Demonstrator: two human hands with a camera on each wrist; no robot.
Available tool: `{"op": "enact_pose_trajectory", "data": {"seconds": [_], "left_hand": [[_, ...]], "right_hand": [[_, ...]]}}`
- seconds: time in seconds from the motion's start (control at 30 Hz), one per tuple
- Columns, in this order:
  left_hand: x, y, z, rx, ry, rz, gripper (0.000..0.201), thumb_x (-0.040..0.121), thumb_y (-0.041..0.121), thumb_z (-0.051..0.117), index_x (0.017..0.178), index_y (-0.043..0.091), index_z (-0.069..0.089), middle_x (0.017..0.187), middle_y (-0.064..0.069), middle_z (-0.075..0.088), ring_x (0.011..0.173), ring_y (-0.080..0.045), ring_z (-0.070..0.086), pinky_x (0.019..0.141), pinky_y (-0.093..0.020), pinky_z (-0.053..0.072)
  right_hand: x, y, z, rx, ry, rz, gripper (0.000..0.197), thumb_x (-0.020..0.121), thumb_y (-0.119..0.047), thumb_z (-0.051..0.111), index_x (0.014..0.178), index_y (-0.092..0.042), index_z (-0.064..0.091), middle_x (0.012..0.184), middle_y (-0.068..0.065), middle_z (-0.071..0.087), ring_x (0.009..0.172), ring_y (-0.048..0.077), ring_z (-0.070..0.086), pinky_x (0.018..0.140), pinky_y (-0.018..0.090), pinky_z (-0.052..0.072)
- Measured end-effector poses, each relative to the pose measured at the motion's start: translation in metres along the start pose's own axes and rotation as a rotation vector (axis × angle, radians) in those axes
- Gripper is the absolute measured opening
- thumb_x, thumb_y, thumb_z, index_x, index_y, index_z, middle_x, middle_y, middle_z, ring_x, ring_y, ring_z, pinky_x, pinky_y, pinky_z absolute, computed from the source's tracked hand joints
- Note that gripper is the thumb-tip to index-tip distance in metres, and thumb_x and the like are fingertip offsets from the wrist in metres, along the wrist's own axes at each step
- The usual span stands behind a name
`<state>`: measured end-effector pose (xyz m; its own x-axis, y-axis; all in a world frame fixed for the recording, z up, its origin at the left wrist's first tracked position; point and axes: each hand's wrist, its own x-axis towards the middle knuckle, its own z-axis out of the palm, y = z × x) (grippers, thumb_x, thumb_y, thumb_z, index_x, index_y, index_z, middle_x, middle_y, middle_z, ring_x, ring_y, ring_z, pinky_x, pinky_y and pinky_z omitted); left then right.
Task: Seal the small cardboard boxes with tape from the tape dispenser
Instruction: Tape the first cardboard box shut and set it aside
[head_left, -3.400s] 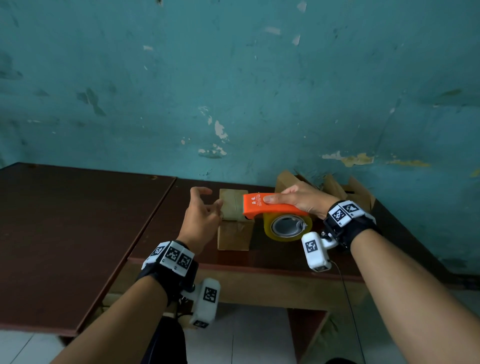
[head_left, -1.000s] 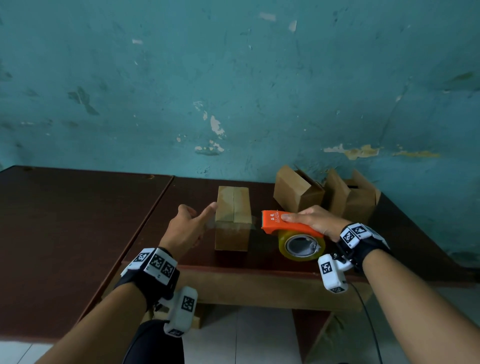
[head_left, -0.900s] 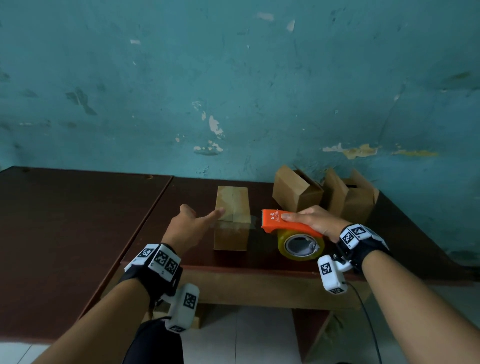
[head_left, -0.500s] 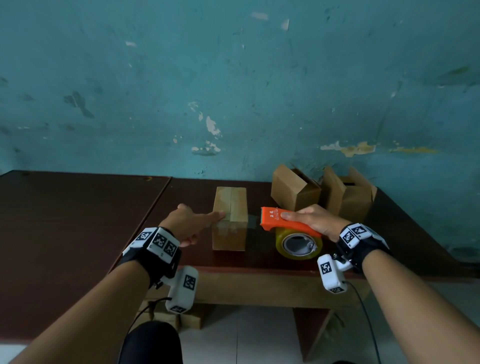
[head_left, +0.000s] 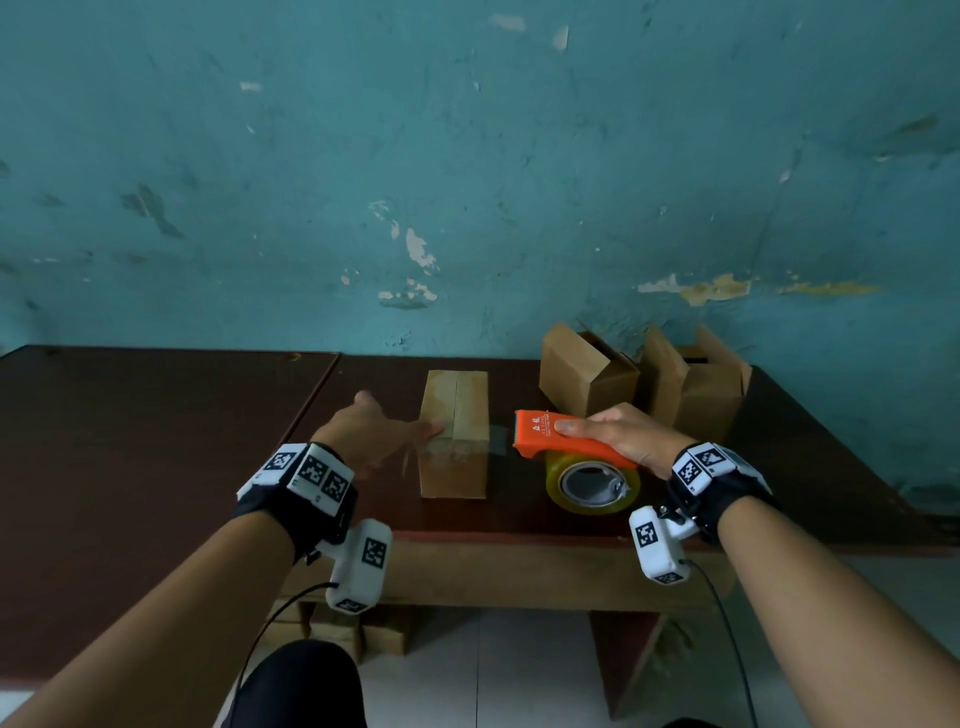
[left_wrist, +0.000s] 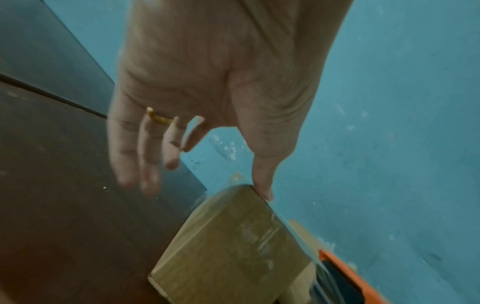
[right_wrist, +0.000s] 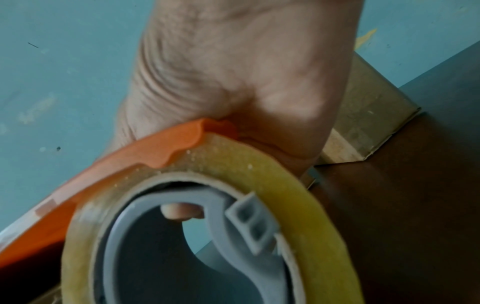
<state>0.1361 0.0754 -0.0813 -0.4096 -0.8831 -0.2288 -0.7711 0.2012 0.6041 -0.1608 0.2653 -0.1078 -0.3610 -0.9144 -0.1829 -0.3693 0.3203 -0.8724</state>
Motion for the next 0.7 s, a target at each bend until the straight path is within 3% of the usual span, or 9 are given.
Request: {"op": "enact_pose_trajectory", "data": {"seconds": [0.07,0.2,0.27,0.33,0.37,0.43,0.57,0.63,0.7], "left_hand": [[0.000,0.004,0.003,0.081,0.102,0.199,0.095,0.076,0.060,0.084,0.151,0.023,0.038,0.144,-0.013,0.049,0.129,-0.034,0.054,0.106,-0.048,0.050],[-0.007,0.023,0.011,0.306,0.132,0.547,0.064,0.091,0.022,0.075,0.145,0.045,0.051,0.149,0.001,0.046,0.135,-0.033,0.038,0.112,-0.053,0.038],[-0.010,0.032,0.016,0.394,0.081,0.671,0.060,0.089,0.001,0.063,0.133,0.041,0.067,0.152,0.007,0.049,0.136,-0.029,0.041,0.111,-0.051,0.039],[-0.011,0.036,0.022,0.408,0.028,0.724,0.055,0.086,-0.008,0.055,0.121,0.031,0.075,0.139,0.003,0.063,0.127,-0.027,0.057,0.105,-0.046,0.048],[-0.013,0.039,0.024,0.413,0.024,0.714,0.048,0.089,-0.005,0.053,0.116,0.027,0.075,0.121,0.002,0.069,0.112,-0.025,0.064,0.096,-0.041,0.052],[-0.018,0.043,0.030,0.400,0.069,0.674,0.033,0.097,0.006,0.048,0.108,0.024,0.073,0.094,0.006,0.064,0.089,-0.021,0.063,0.080,-0.033,0.049],[-0.023,0.048,0.042,0.308,0.235,0.662,0.022,0.097,0.014,0.052,0.096,0.020,0.073,0.088,0.005,0.069,0.085,-0.023,0.064,0.073,-0.029,0.041],[-0.022,0.049,0.046,0.275,0.309,0.617,0.016,0.096,0.029,0.063,0.090,0.018,0.071,0.086,0.002,0.070,0.081,-0.023,0.062,0.070,-0.029,0.038],[-0.017,0.050,0.050,0.265,0.346,0.571,0.031,0.093,0.046,0.071,0.087,0.016,0.068,0.083,0.001,0.067,0.077,-0.022,0.060,0.067,-0.031,0.038]], "right_hand": [[0.001,0.000,0.000,-0.006,0.009,0.007,0.086,0.063,-0.075,0.086,0.108,-0.002,0.078,0.099,0.018,0.081,0.101,0.040,0.077,0.093,0.040,0.060],[0.003,0.003,0.000,-0.011,0.001,0.003,0.111,0.046,-0.085,0.086,0.112,0.004,0.076,0.100,0.019,0.080,0.103,0.043,0.075,0.093,0.041,0.060],[0.003,0.003,-0.001,-0.018,-0.001,0.001,0.116,0.044,-0.086,0.086,0.113,0.006,0.075,0.101,0.021,0.080,0.104,0.045,0.074,0.095,0.042,0.060],[0.004,0.005,-0.003,-0.023,-0.006,-0.002,0.121,0.042,-0.088,0.085,0.115,0.007,0.074,0.102,0.021,0.080,0.104,0.044,0.074,0.099,0.045,0.059],[0.004,0.006,-0.003,-0.023,-0.009,-0.002,0.121,0.041,-0.089,0.085,0.115,0.006,0.075,0.102,0.021,0.080,0.104,0.044,0.074,0.100,0.046,0.058],[0.004,0.007,-0.004,-0.020,-0.017,-0.005,0.119,0.041,-0.090,0.085,0.114,0.003,0.075,0.101,0.019,0.080,0.104,0.042,0.075,0.101,0.047,0.058],[0.004,0.007,-0.004,-0.006,-0.018,-0.012,0.109,0.049,-0.085,0.085,0.113,0.003,0.076,0.100,0.020,0.080,0.102,0.042,0.076,0.096,0.042,0.060],[0.005,0.006,-0.004,-0.011,-0.011,-0.018,0.102,0.055,-0.080,0.083,0.112,0.005,0.076,0.099,0.020,0.080,0.097,0.040,0.077,0.092,0.039,0.061],[0.006,0.005,-0.004,-0.019,-0.013,-0.020,0.101,0.056,-0.080,0.082,0.110,0.005,0.076,0.098,0.021,0.080,0.091,0.035,0.077,0.090,0.038,0.060]]}}
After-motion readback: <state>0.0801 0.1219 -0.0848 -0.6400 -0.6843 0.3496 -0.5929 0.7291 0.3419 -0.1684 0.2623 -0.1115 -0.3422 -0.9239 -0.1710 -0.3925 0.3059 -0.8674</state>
